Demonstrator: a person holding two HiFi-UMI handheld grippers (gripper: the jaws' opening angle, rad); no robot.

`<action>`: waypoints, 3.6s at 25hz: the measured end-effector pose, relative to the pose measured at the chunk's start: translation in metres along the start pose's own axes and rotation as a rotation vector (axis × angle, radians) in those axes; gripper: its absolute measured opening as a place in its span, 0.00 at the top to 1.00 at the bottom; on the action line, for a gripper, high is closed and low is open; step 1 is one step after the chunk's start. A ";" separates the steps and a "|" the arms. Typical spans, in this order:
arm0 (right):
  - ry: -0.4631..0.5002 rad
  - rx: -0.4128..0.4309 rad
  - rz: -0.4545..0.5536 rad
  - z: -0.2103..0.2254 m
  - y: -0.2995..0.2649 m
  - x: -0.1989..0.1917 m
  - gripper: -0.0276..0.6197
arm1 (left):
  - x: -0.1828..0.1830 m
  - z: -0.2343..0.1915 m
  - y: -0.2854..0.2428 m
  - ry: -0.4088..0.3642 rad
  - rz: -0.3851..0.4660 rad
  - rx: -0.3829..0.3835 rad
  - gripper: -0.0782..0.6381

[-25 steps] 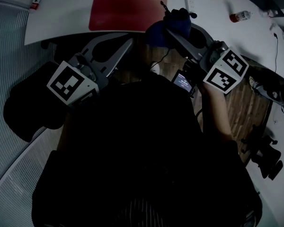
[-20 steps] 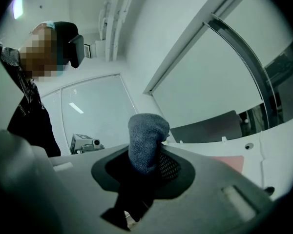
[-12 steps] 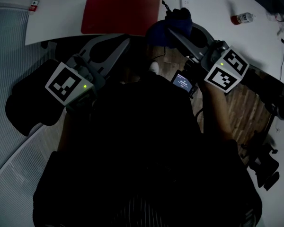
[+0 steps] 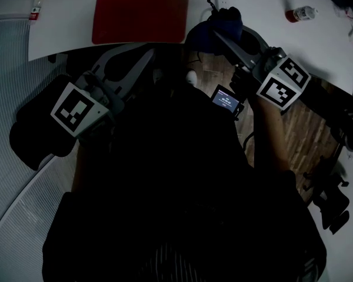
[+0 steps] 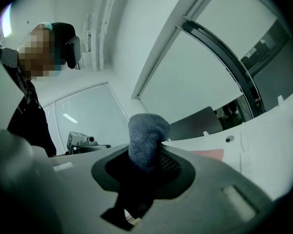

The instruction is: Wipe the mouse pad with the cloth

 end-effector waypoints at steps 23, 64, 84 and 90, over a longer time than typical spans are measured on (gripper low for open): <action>0.084 -0.251 0.065 0.016 -0.058 0.074 0.80 | 0.053 -0.122 -0.038 -0.136 -0.022 -0.273 0.89; 0.093 -0.282 -0.360 0.130 -0.213 0.069 0.80 | -0.099 -0.306 -0.081 0.013 -0.545 -0.184 0.89; -0.001 -0.200 -0.485 0.201 -0.226 0.013 0.80 | -0.139 -0.334 -0.139 0.108 -0.712 -0.115 0.89; -0.007 -0.181 -0.537 0.215 -0.237 -0.001 0.80 | -0.146 -0.342 -0.147 0.097 -0.752 -0.096 0.89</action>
Point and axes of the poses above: the fingertips, and each gripper's own axes: y backward along the fingers, z to its right, x out of its top, the point moved 5 cm from there along y, backward along the fingers, and after that the axes turned 10 degrees about -z, right-handed, at the moved point
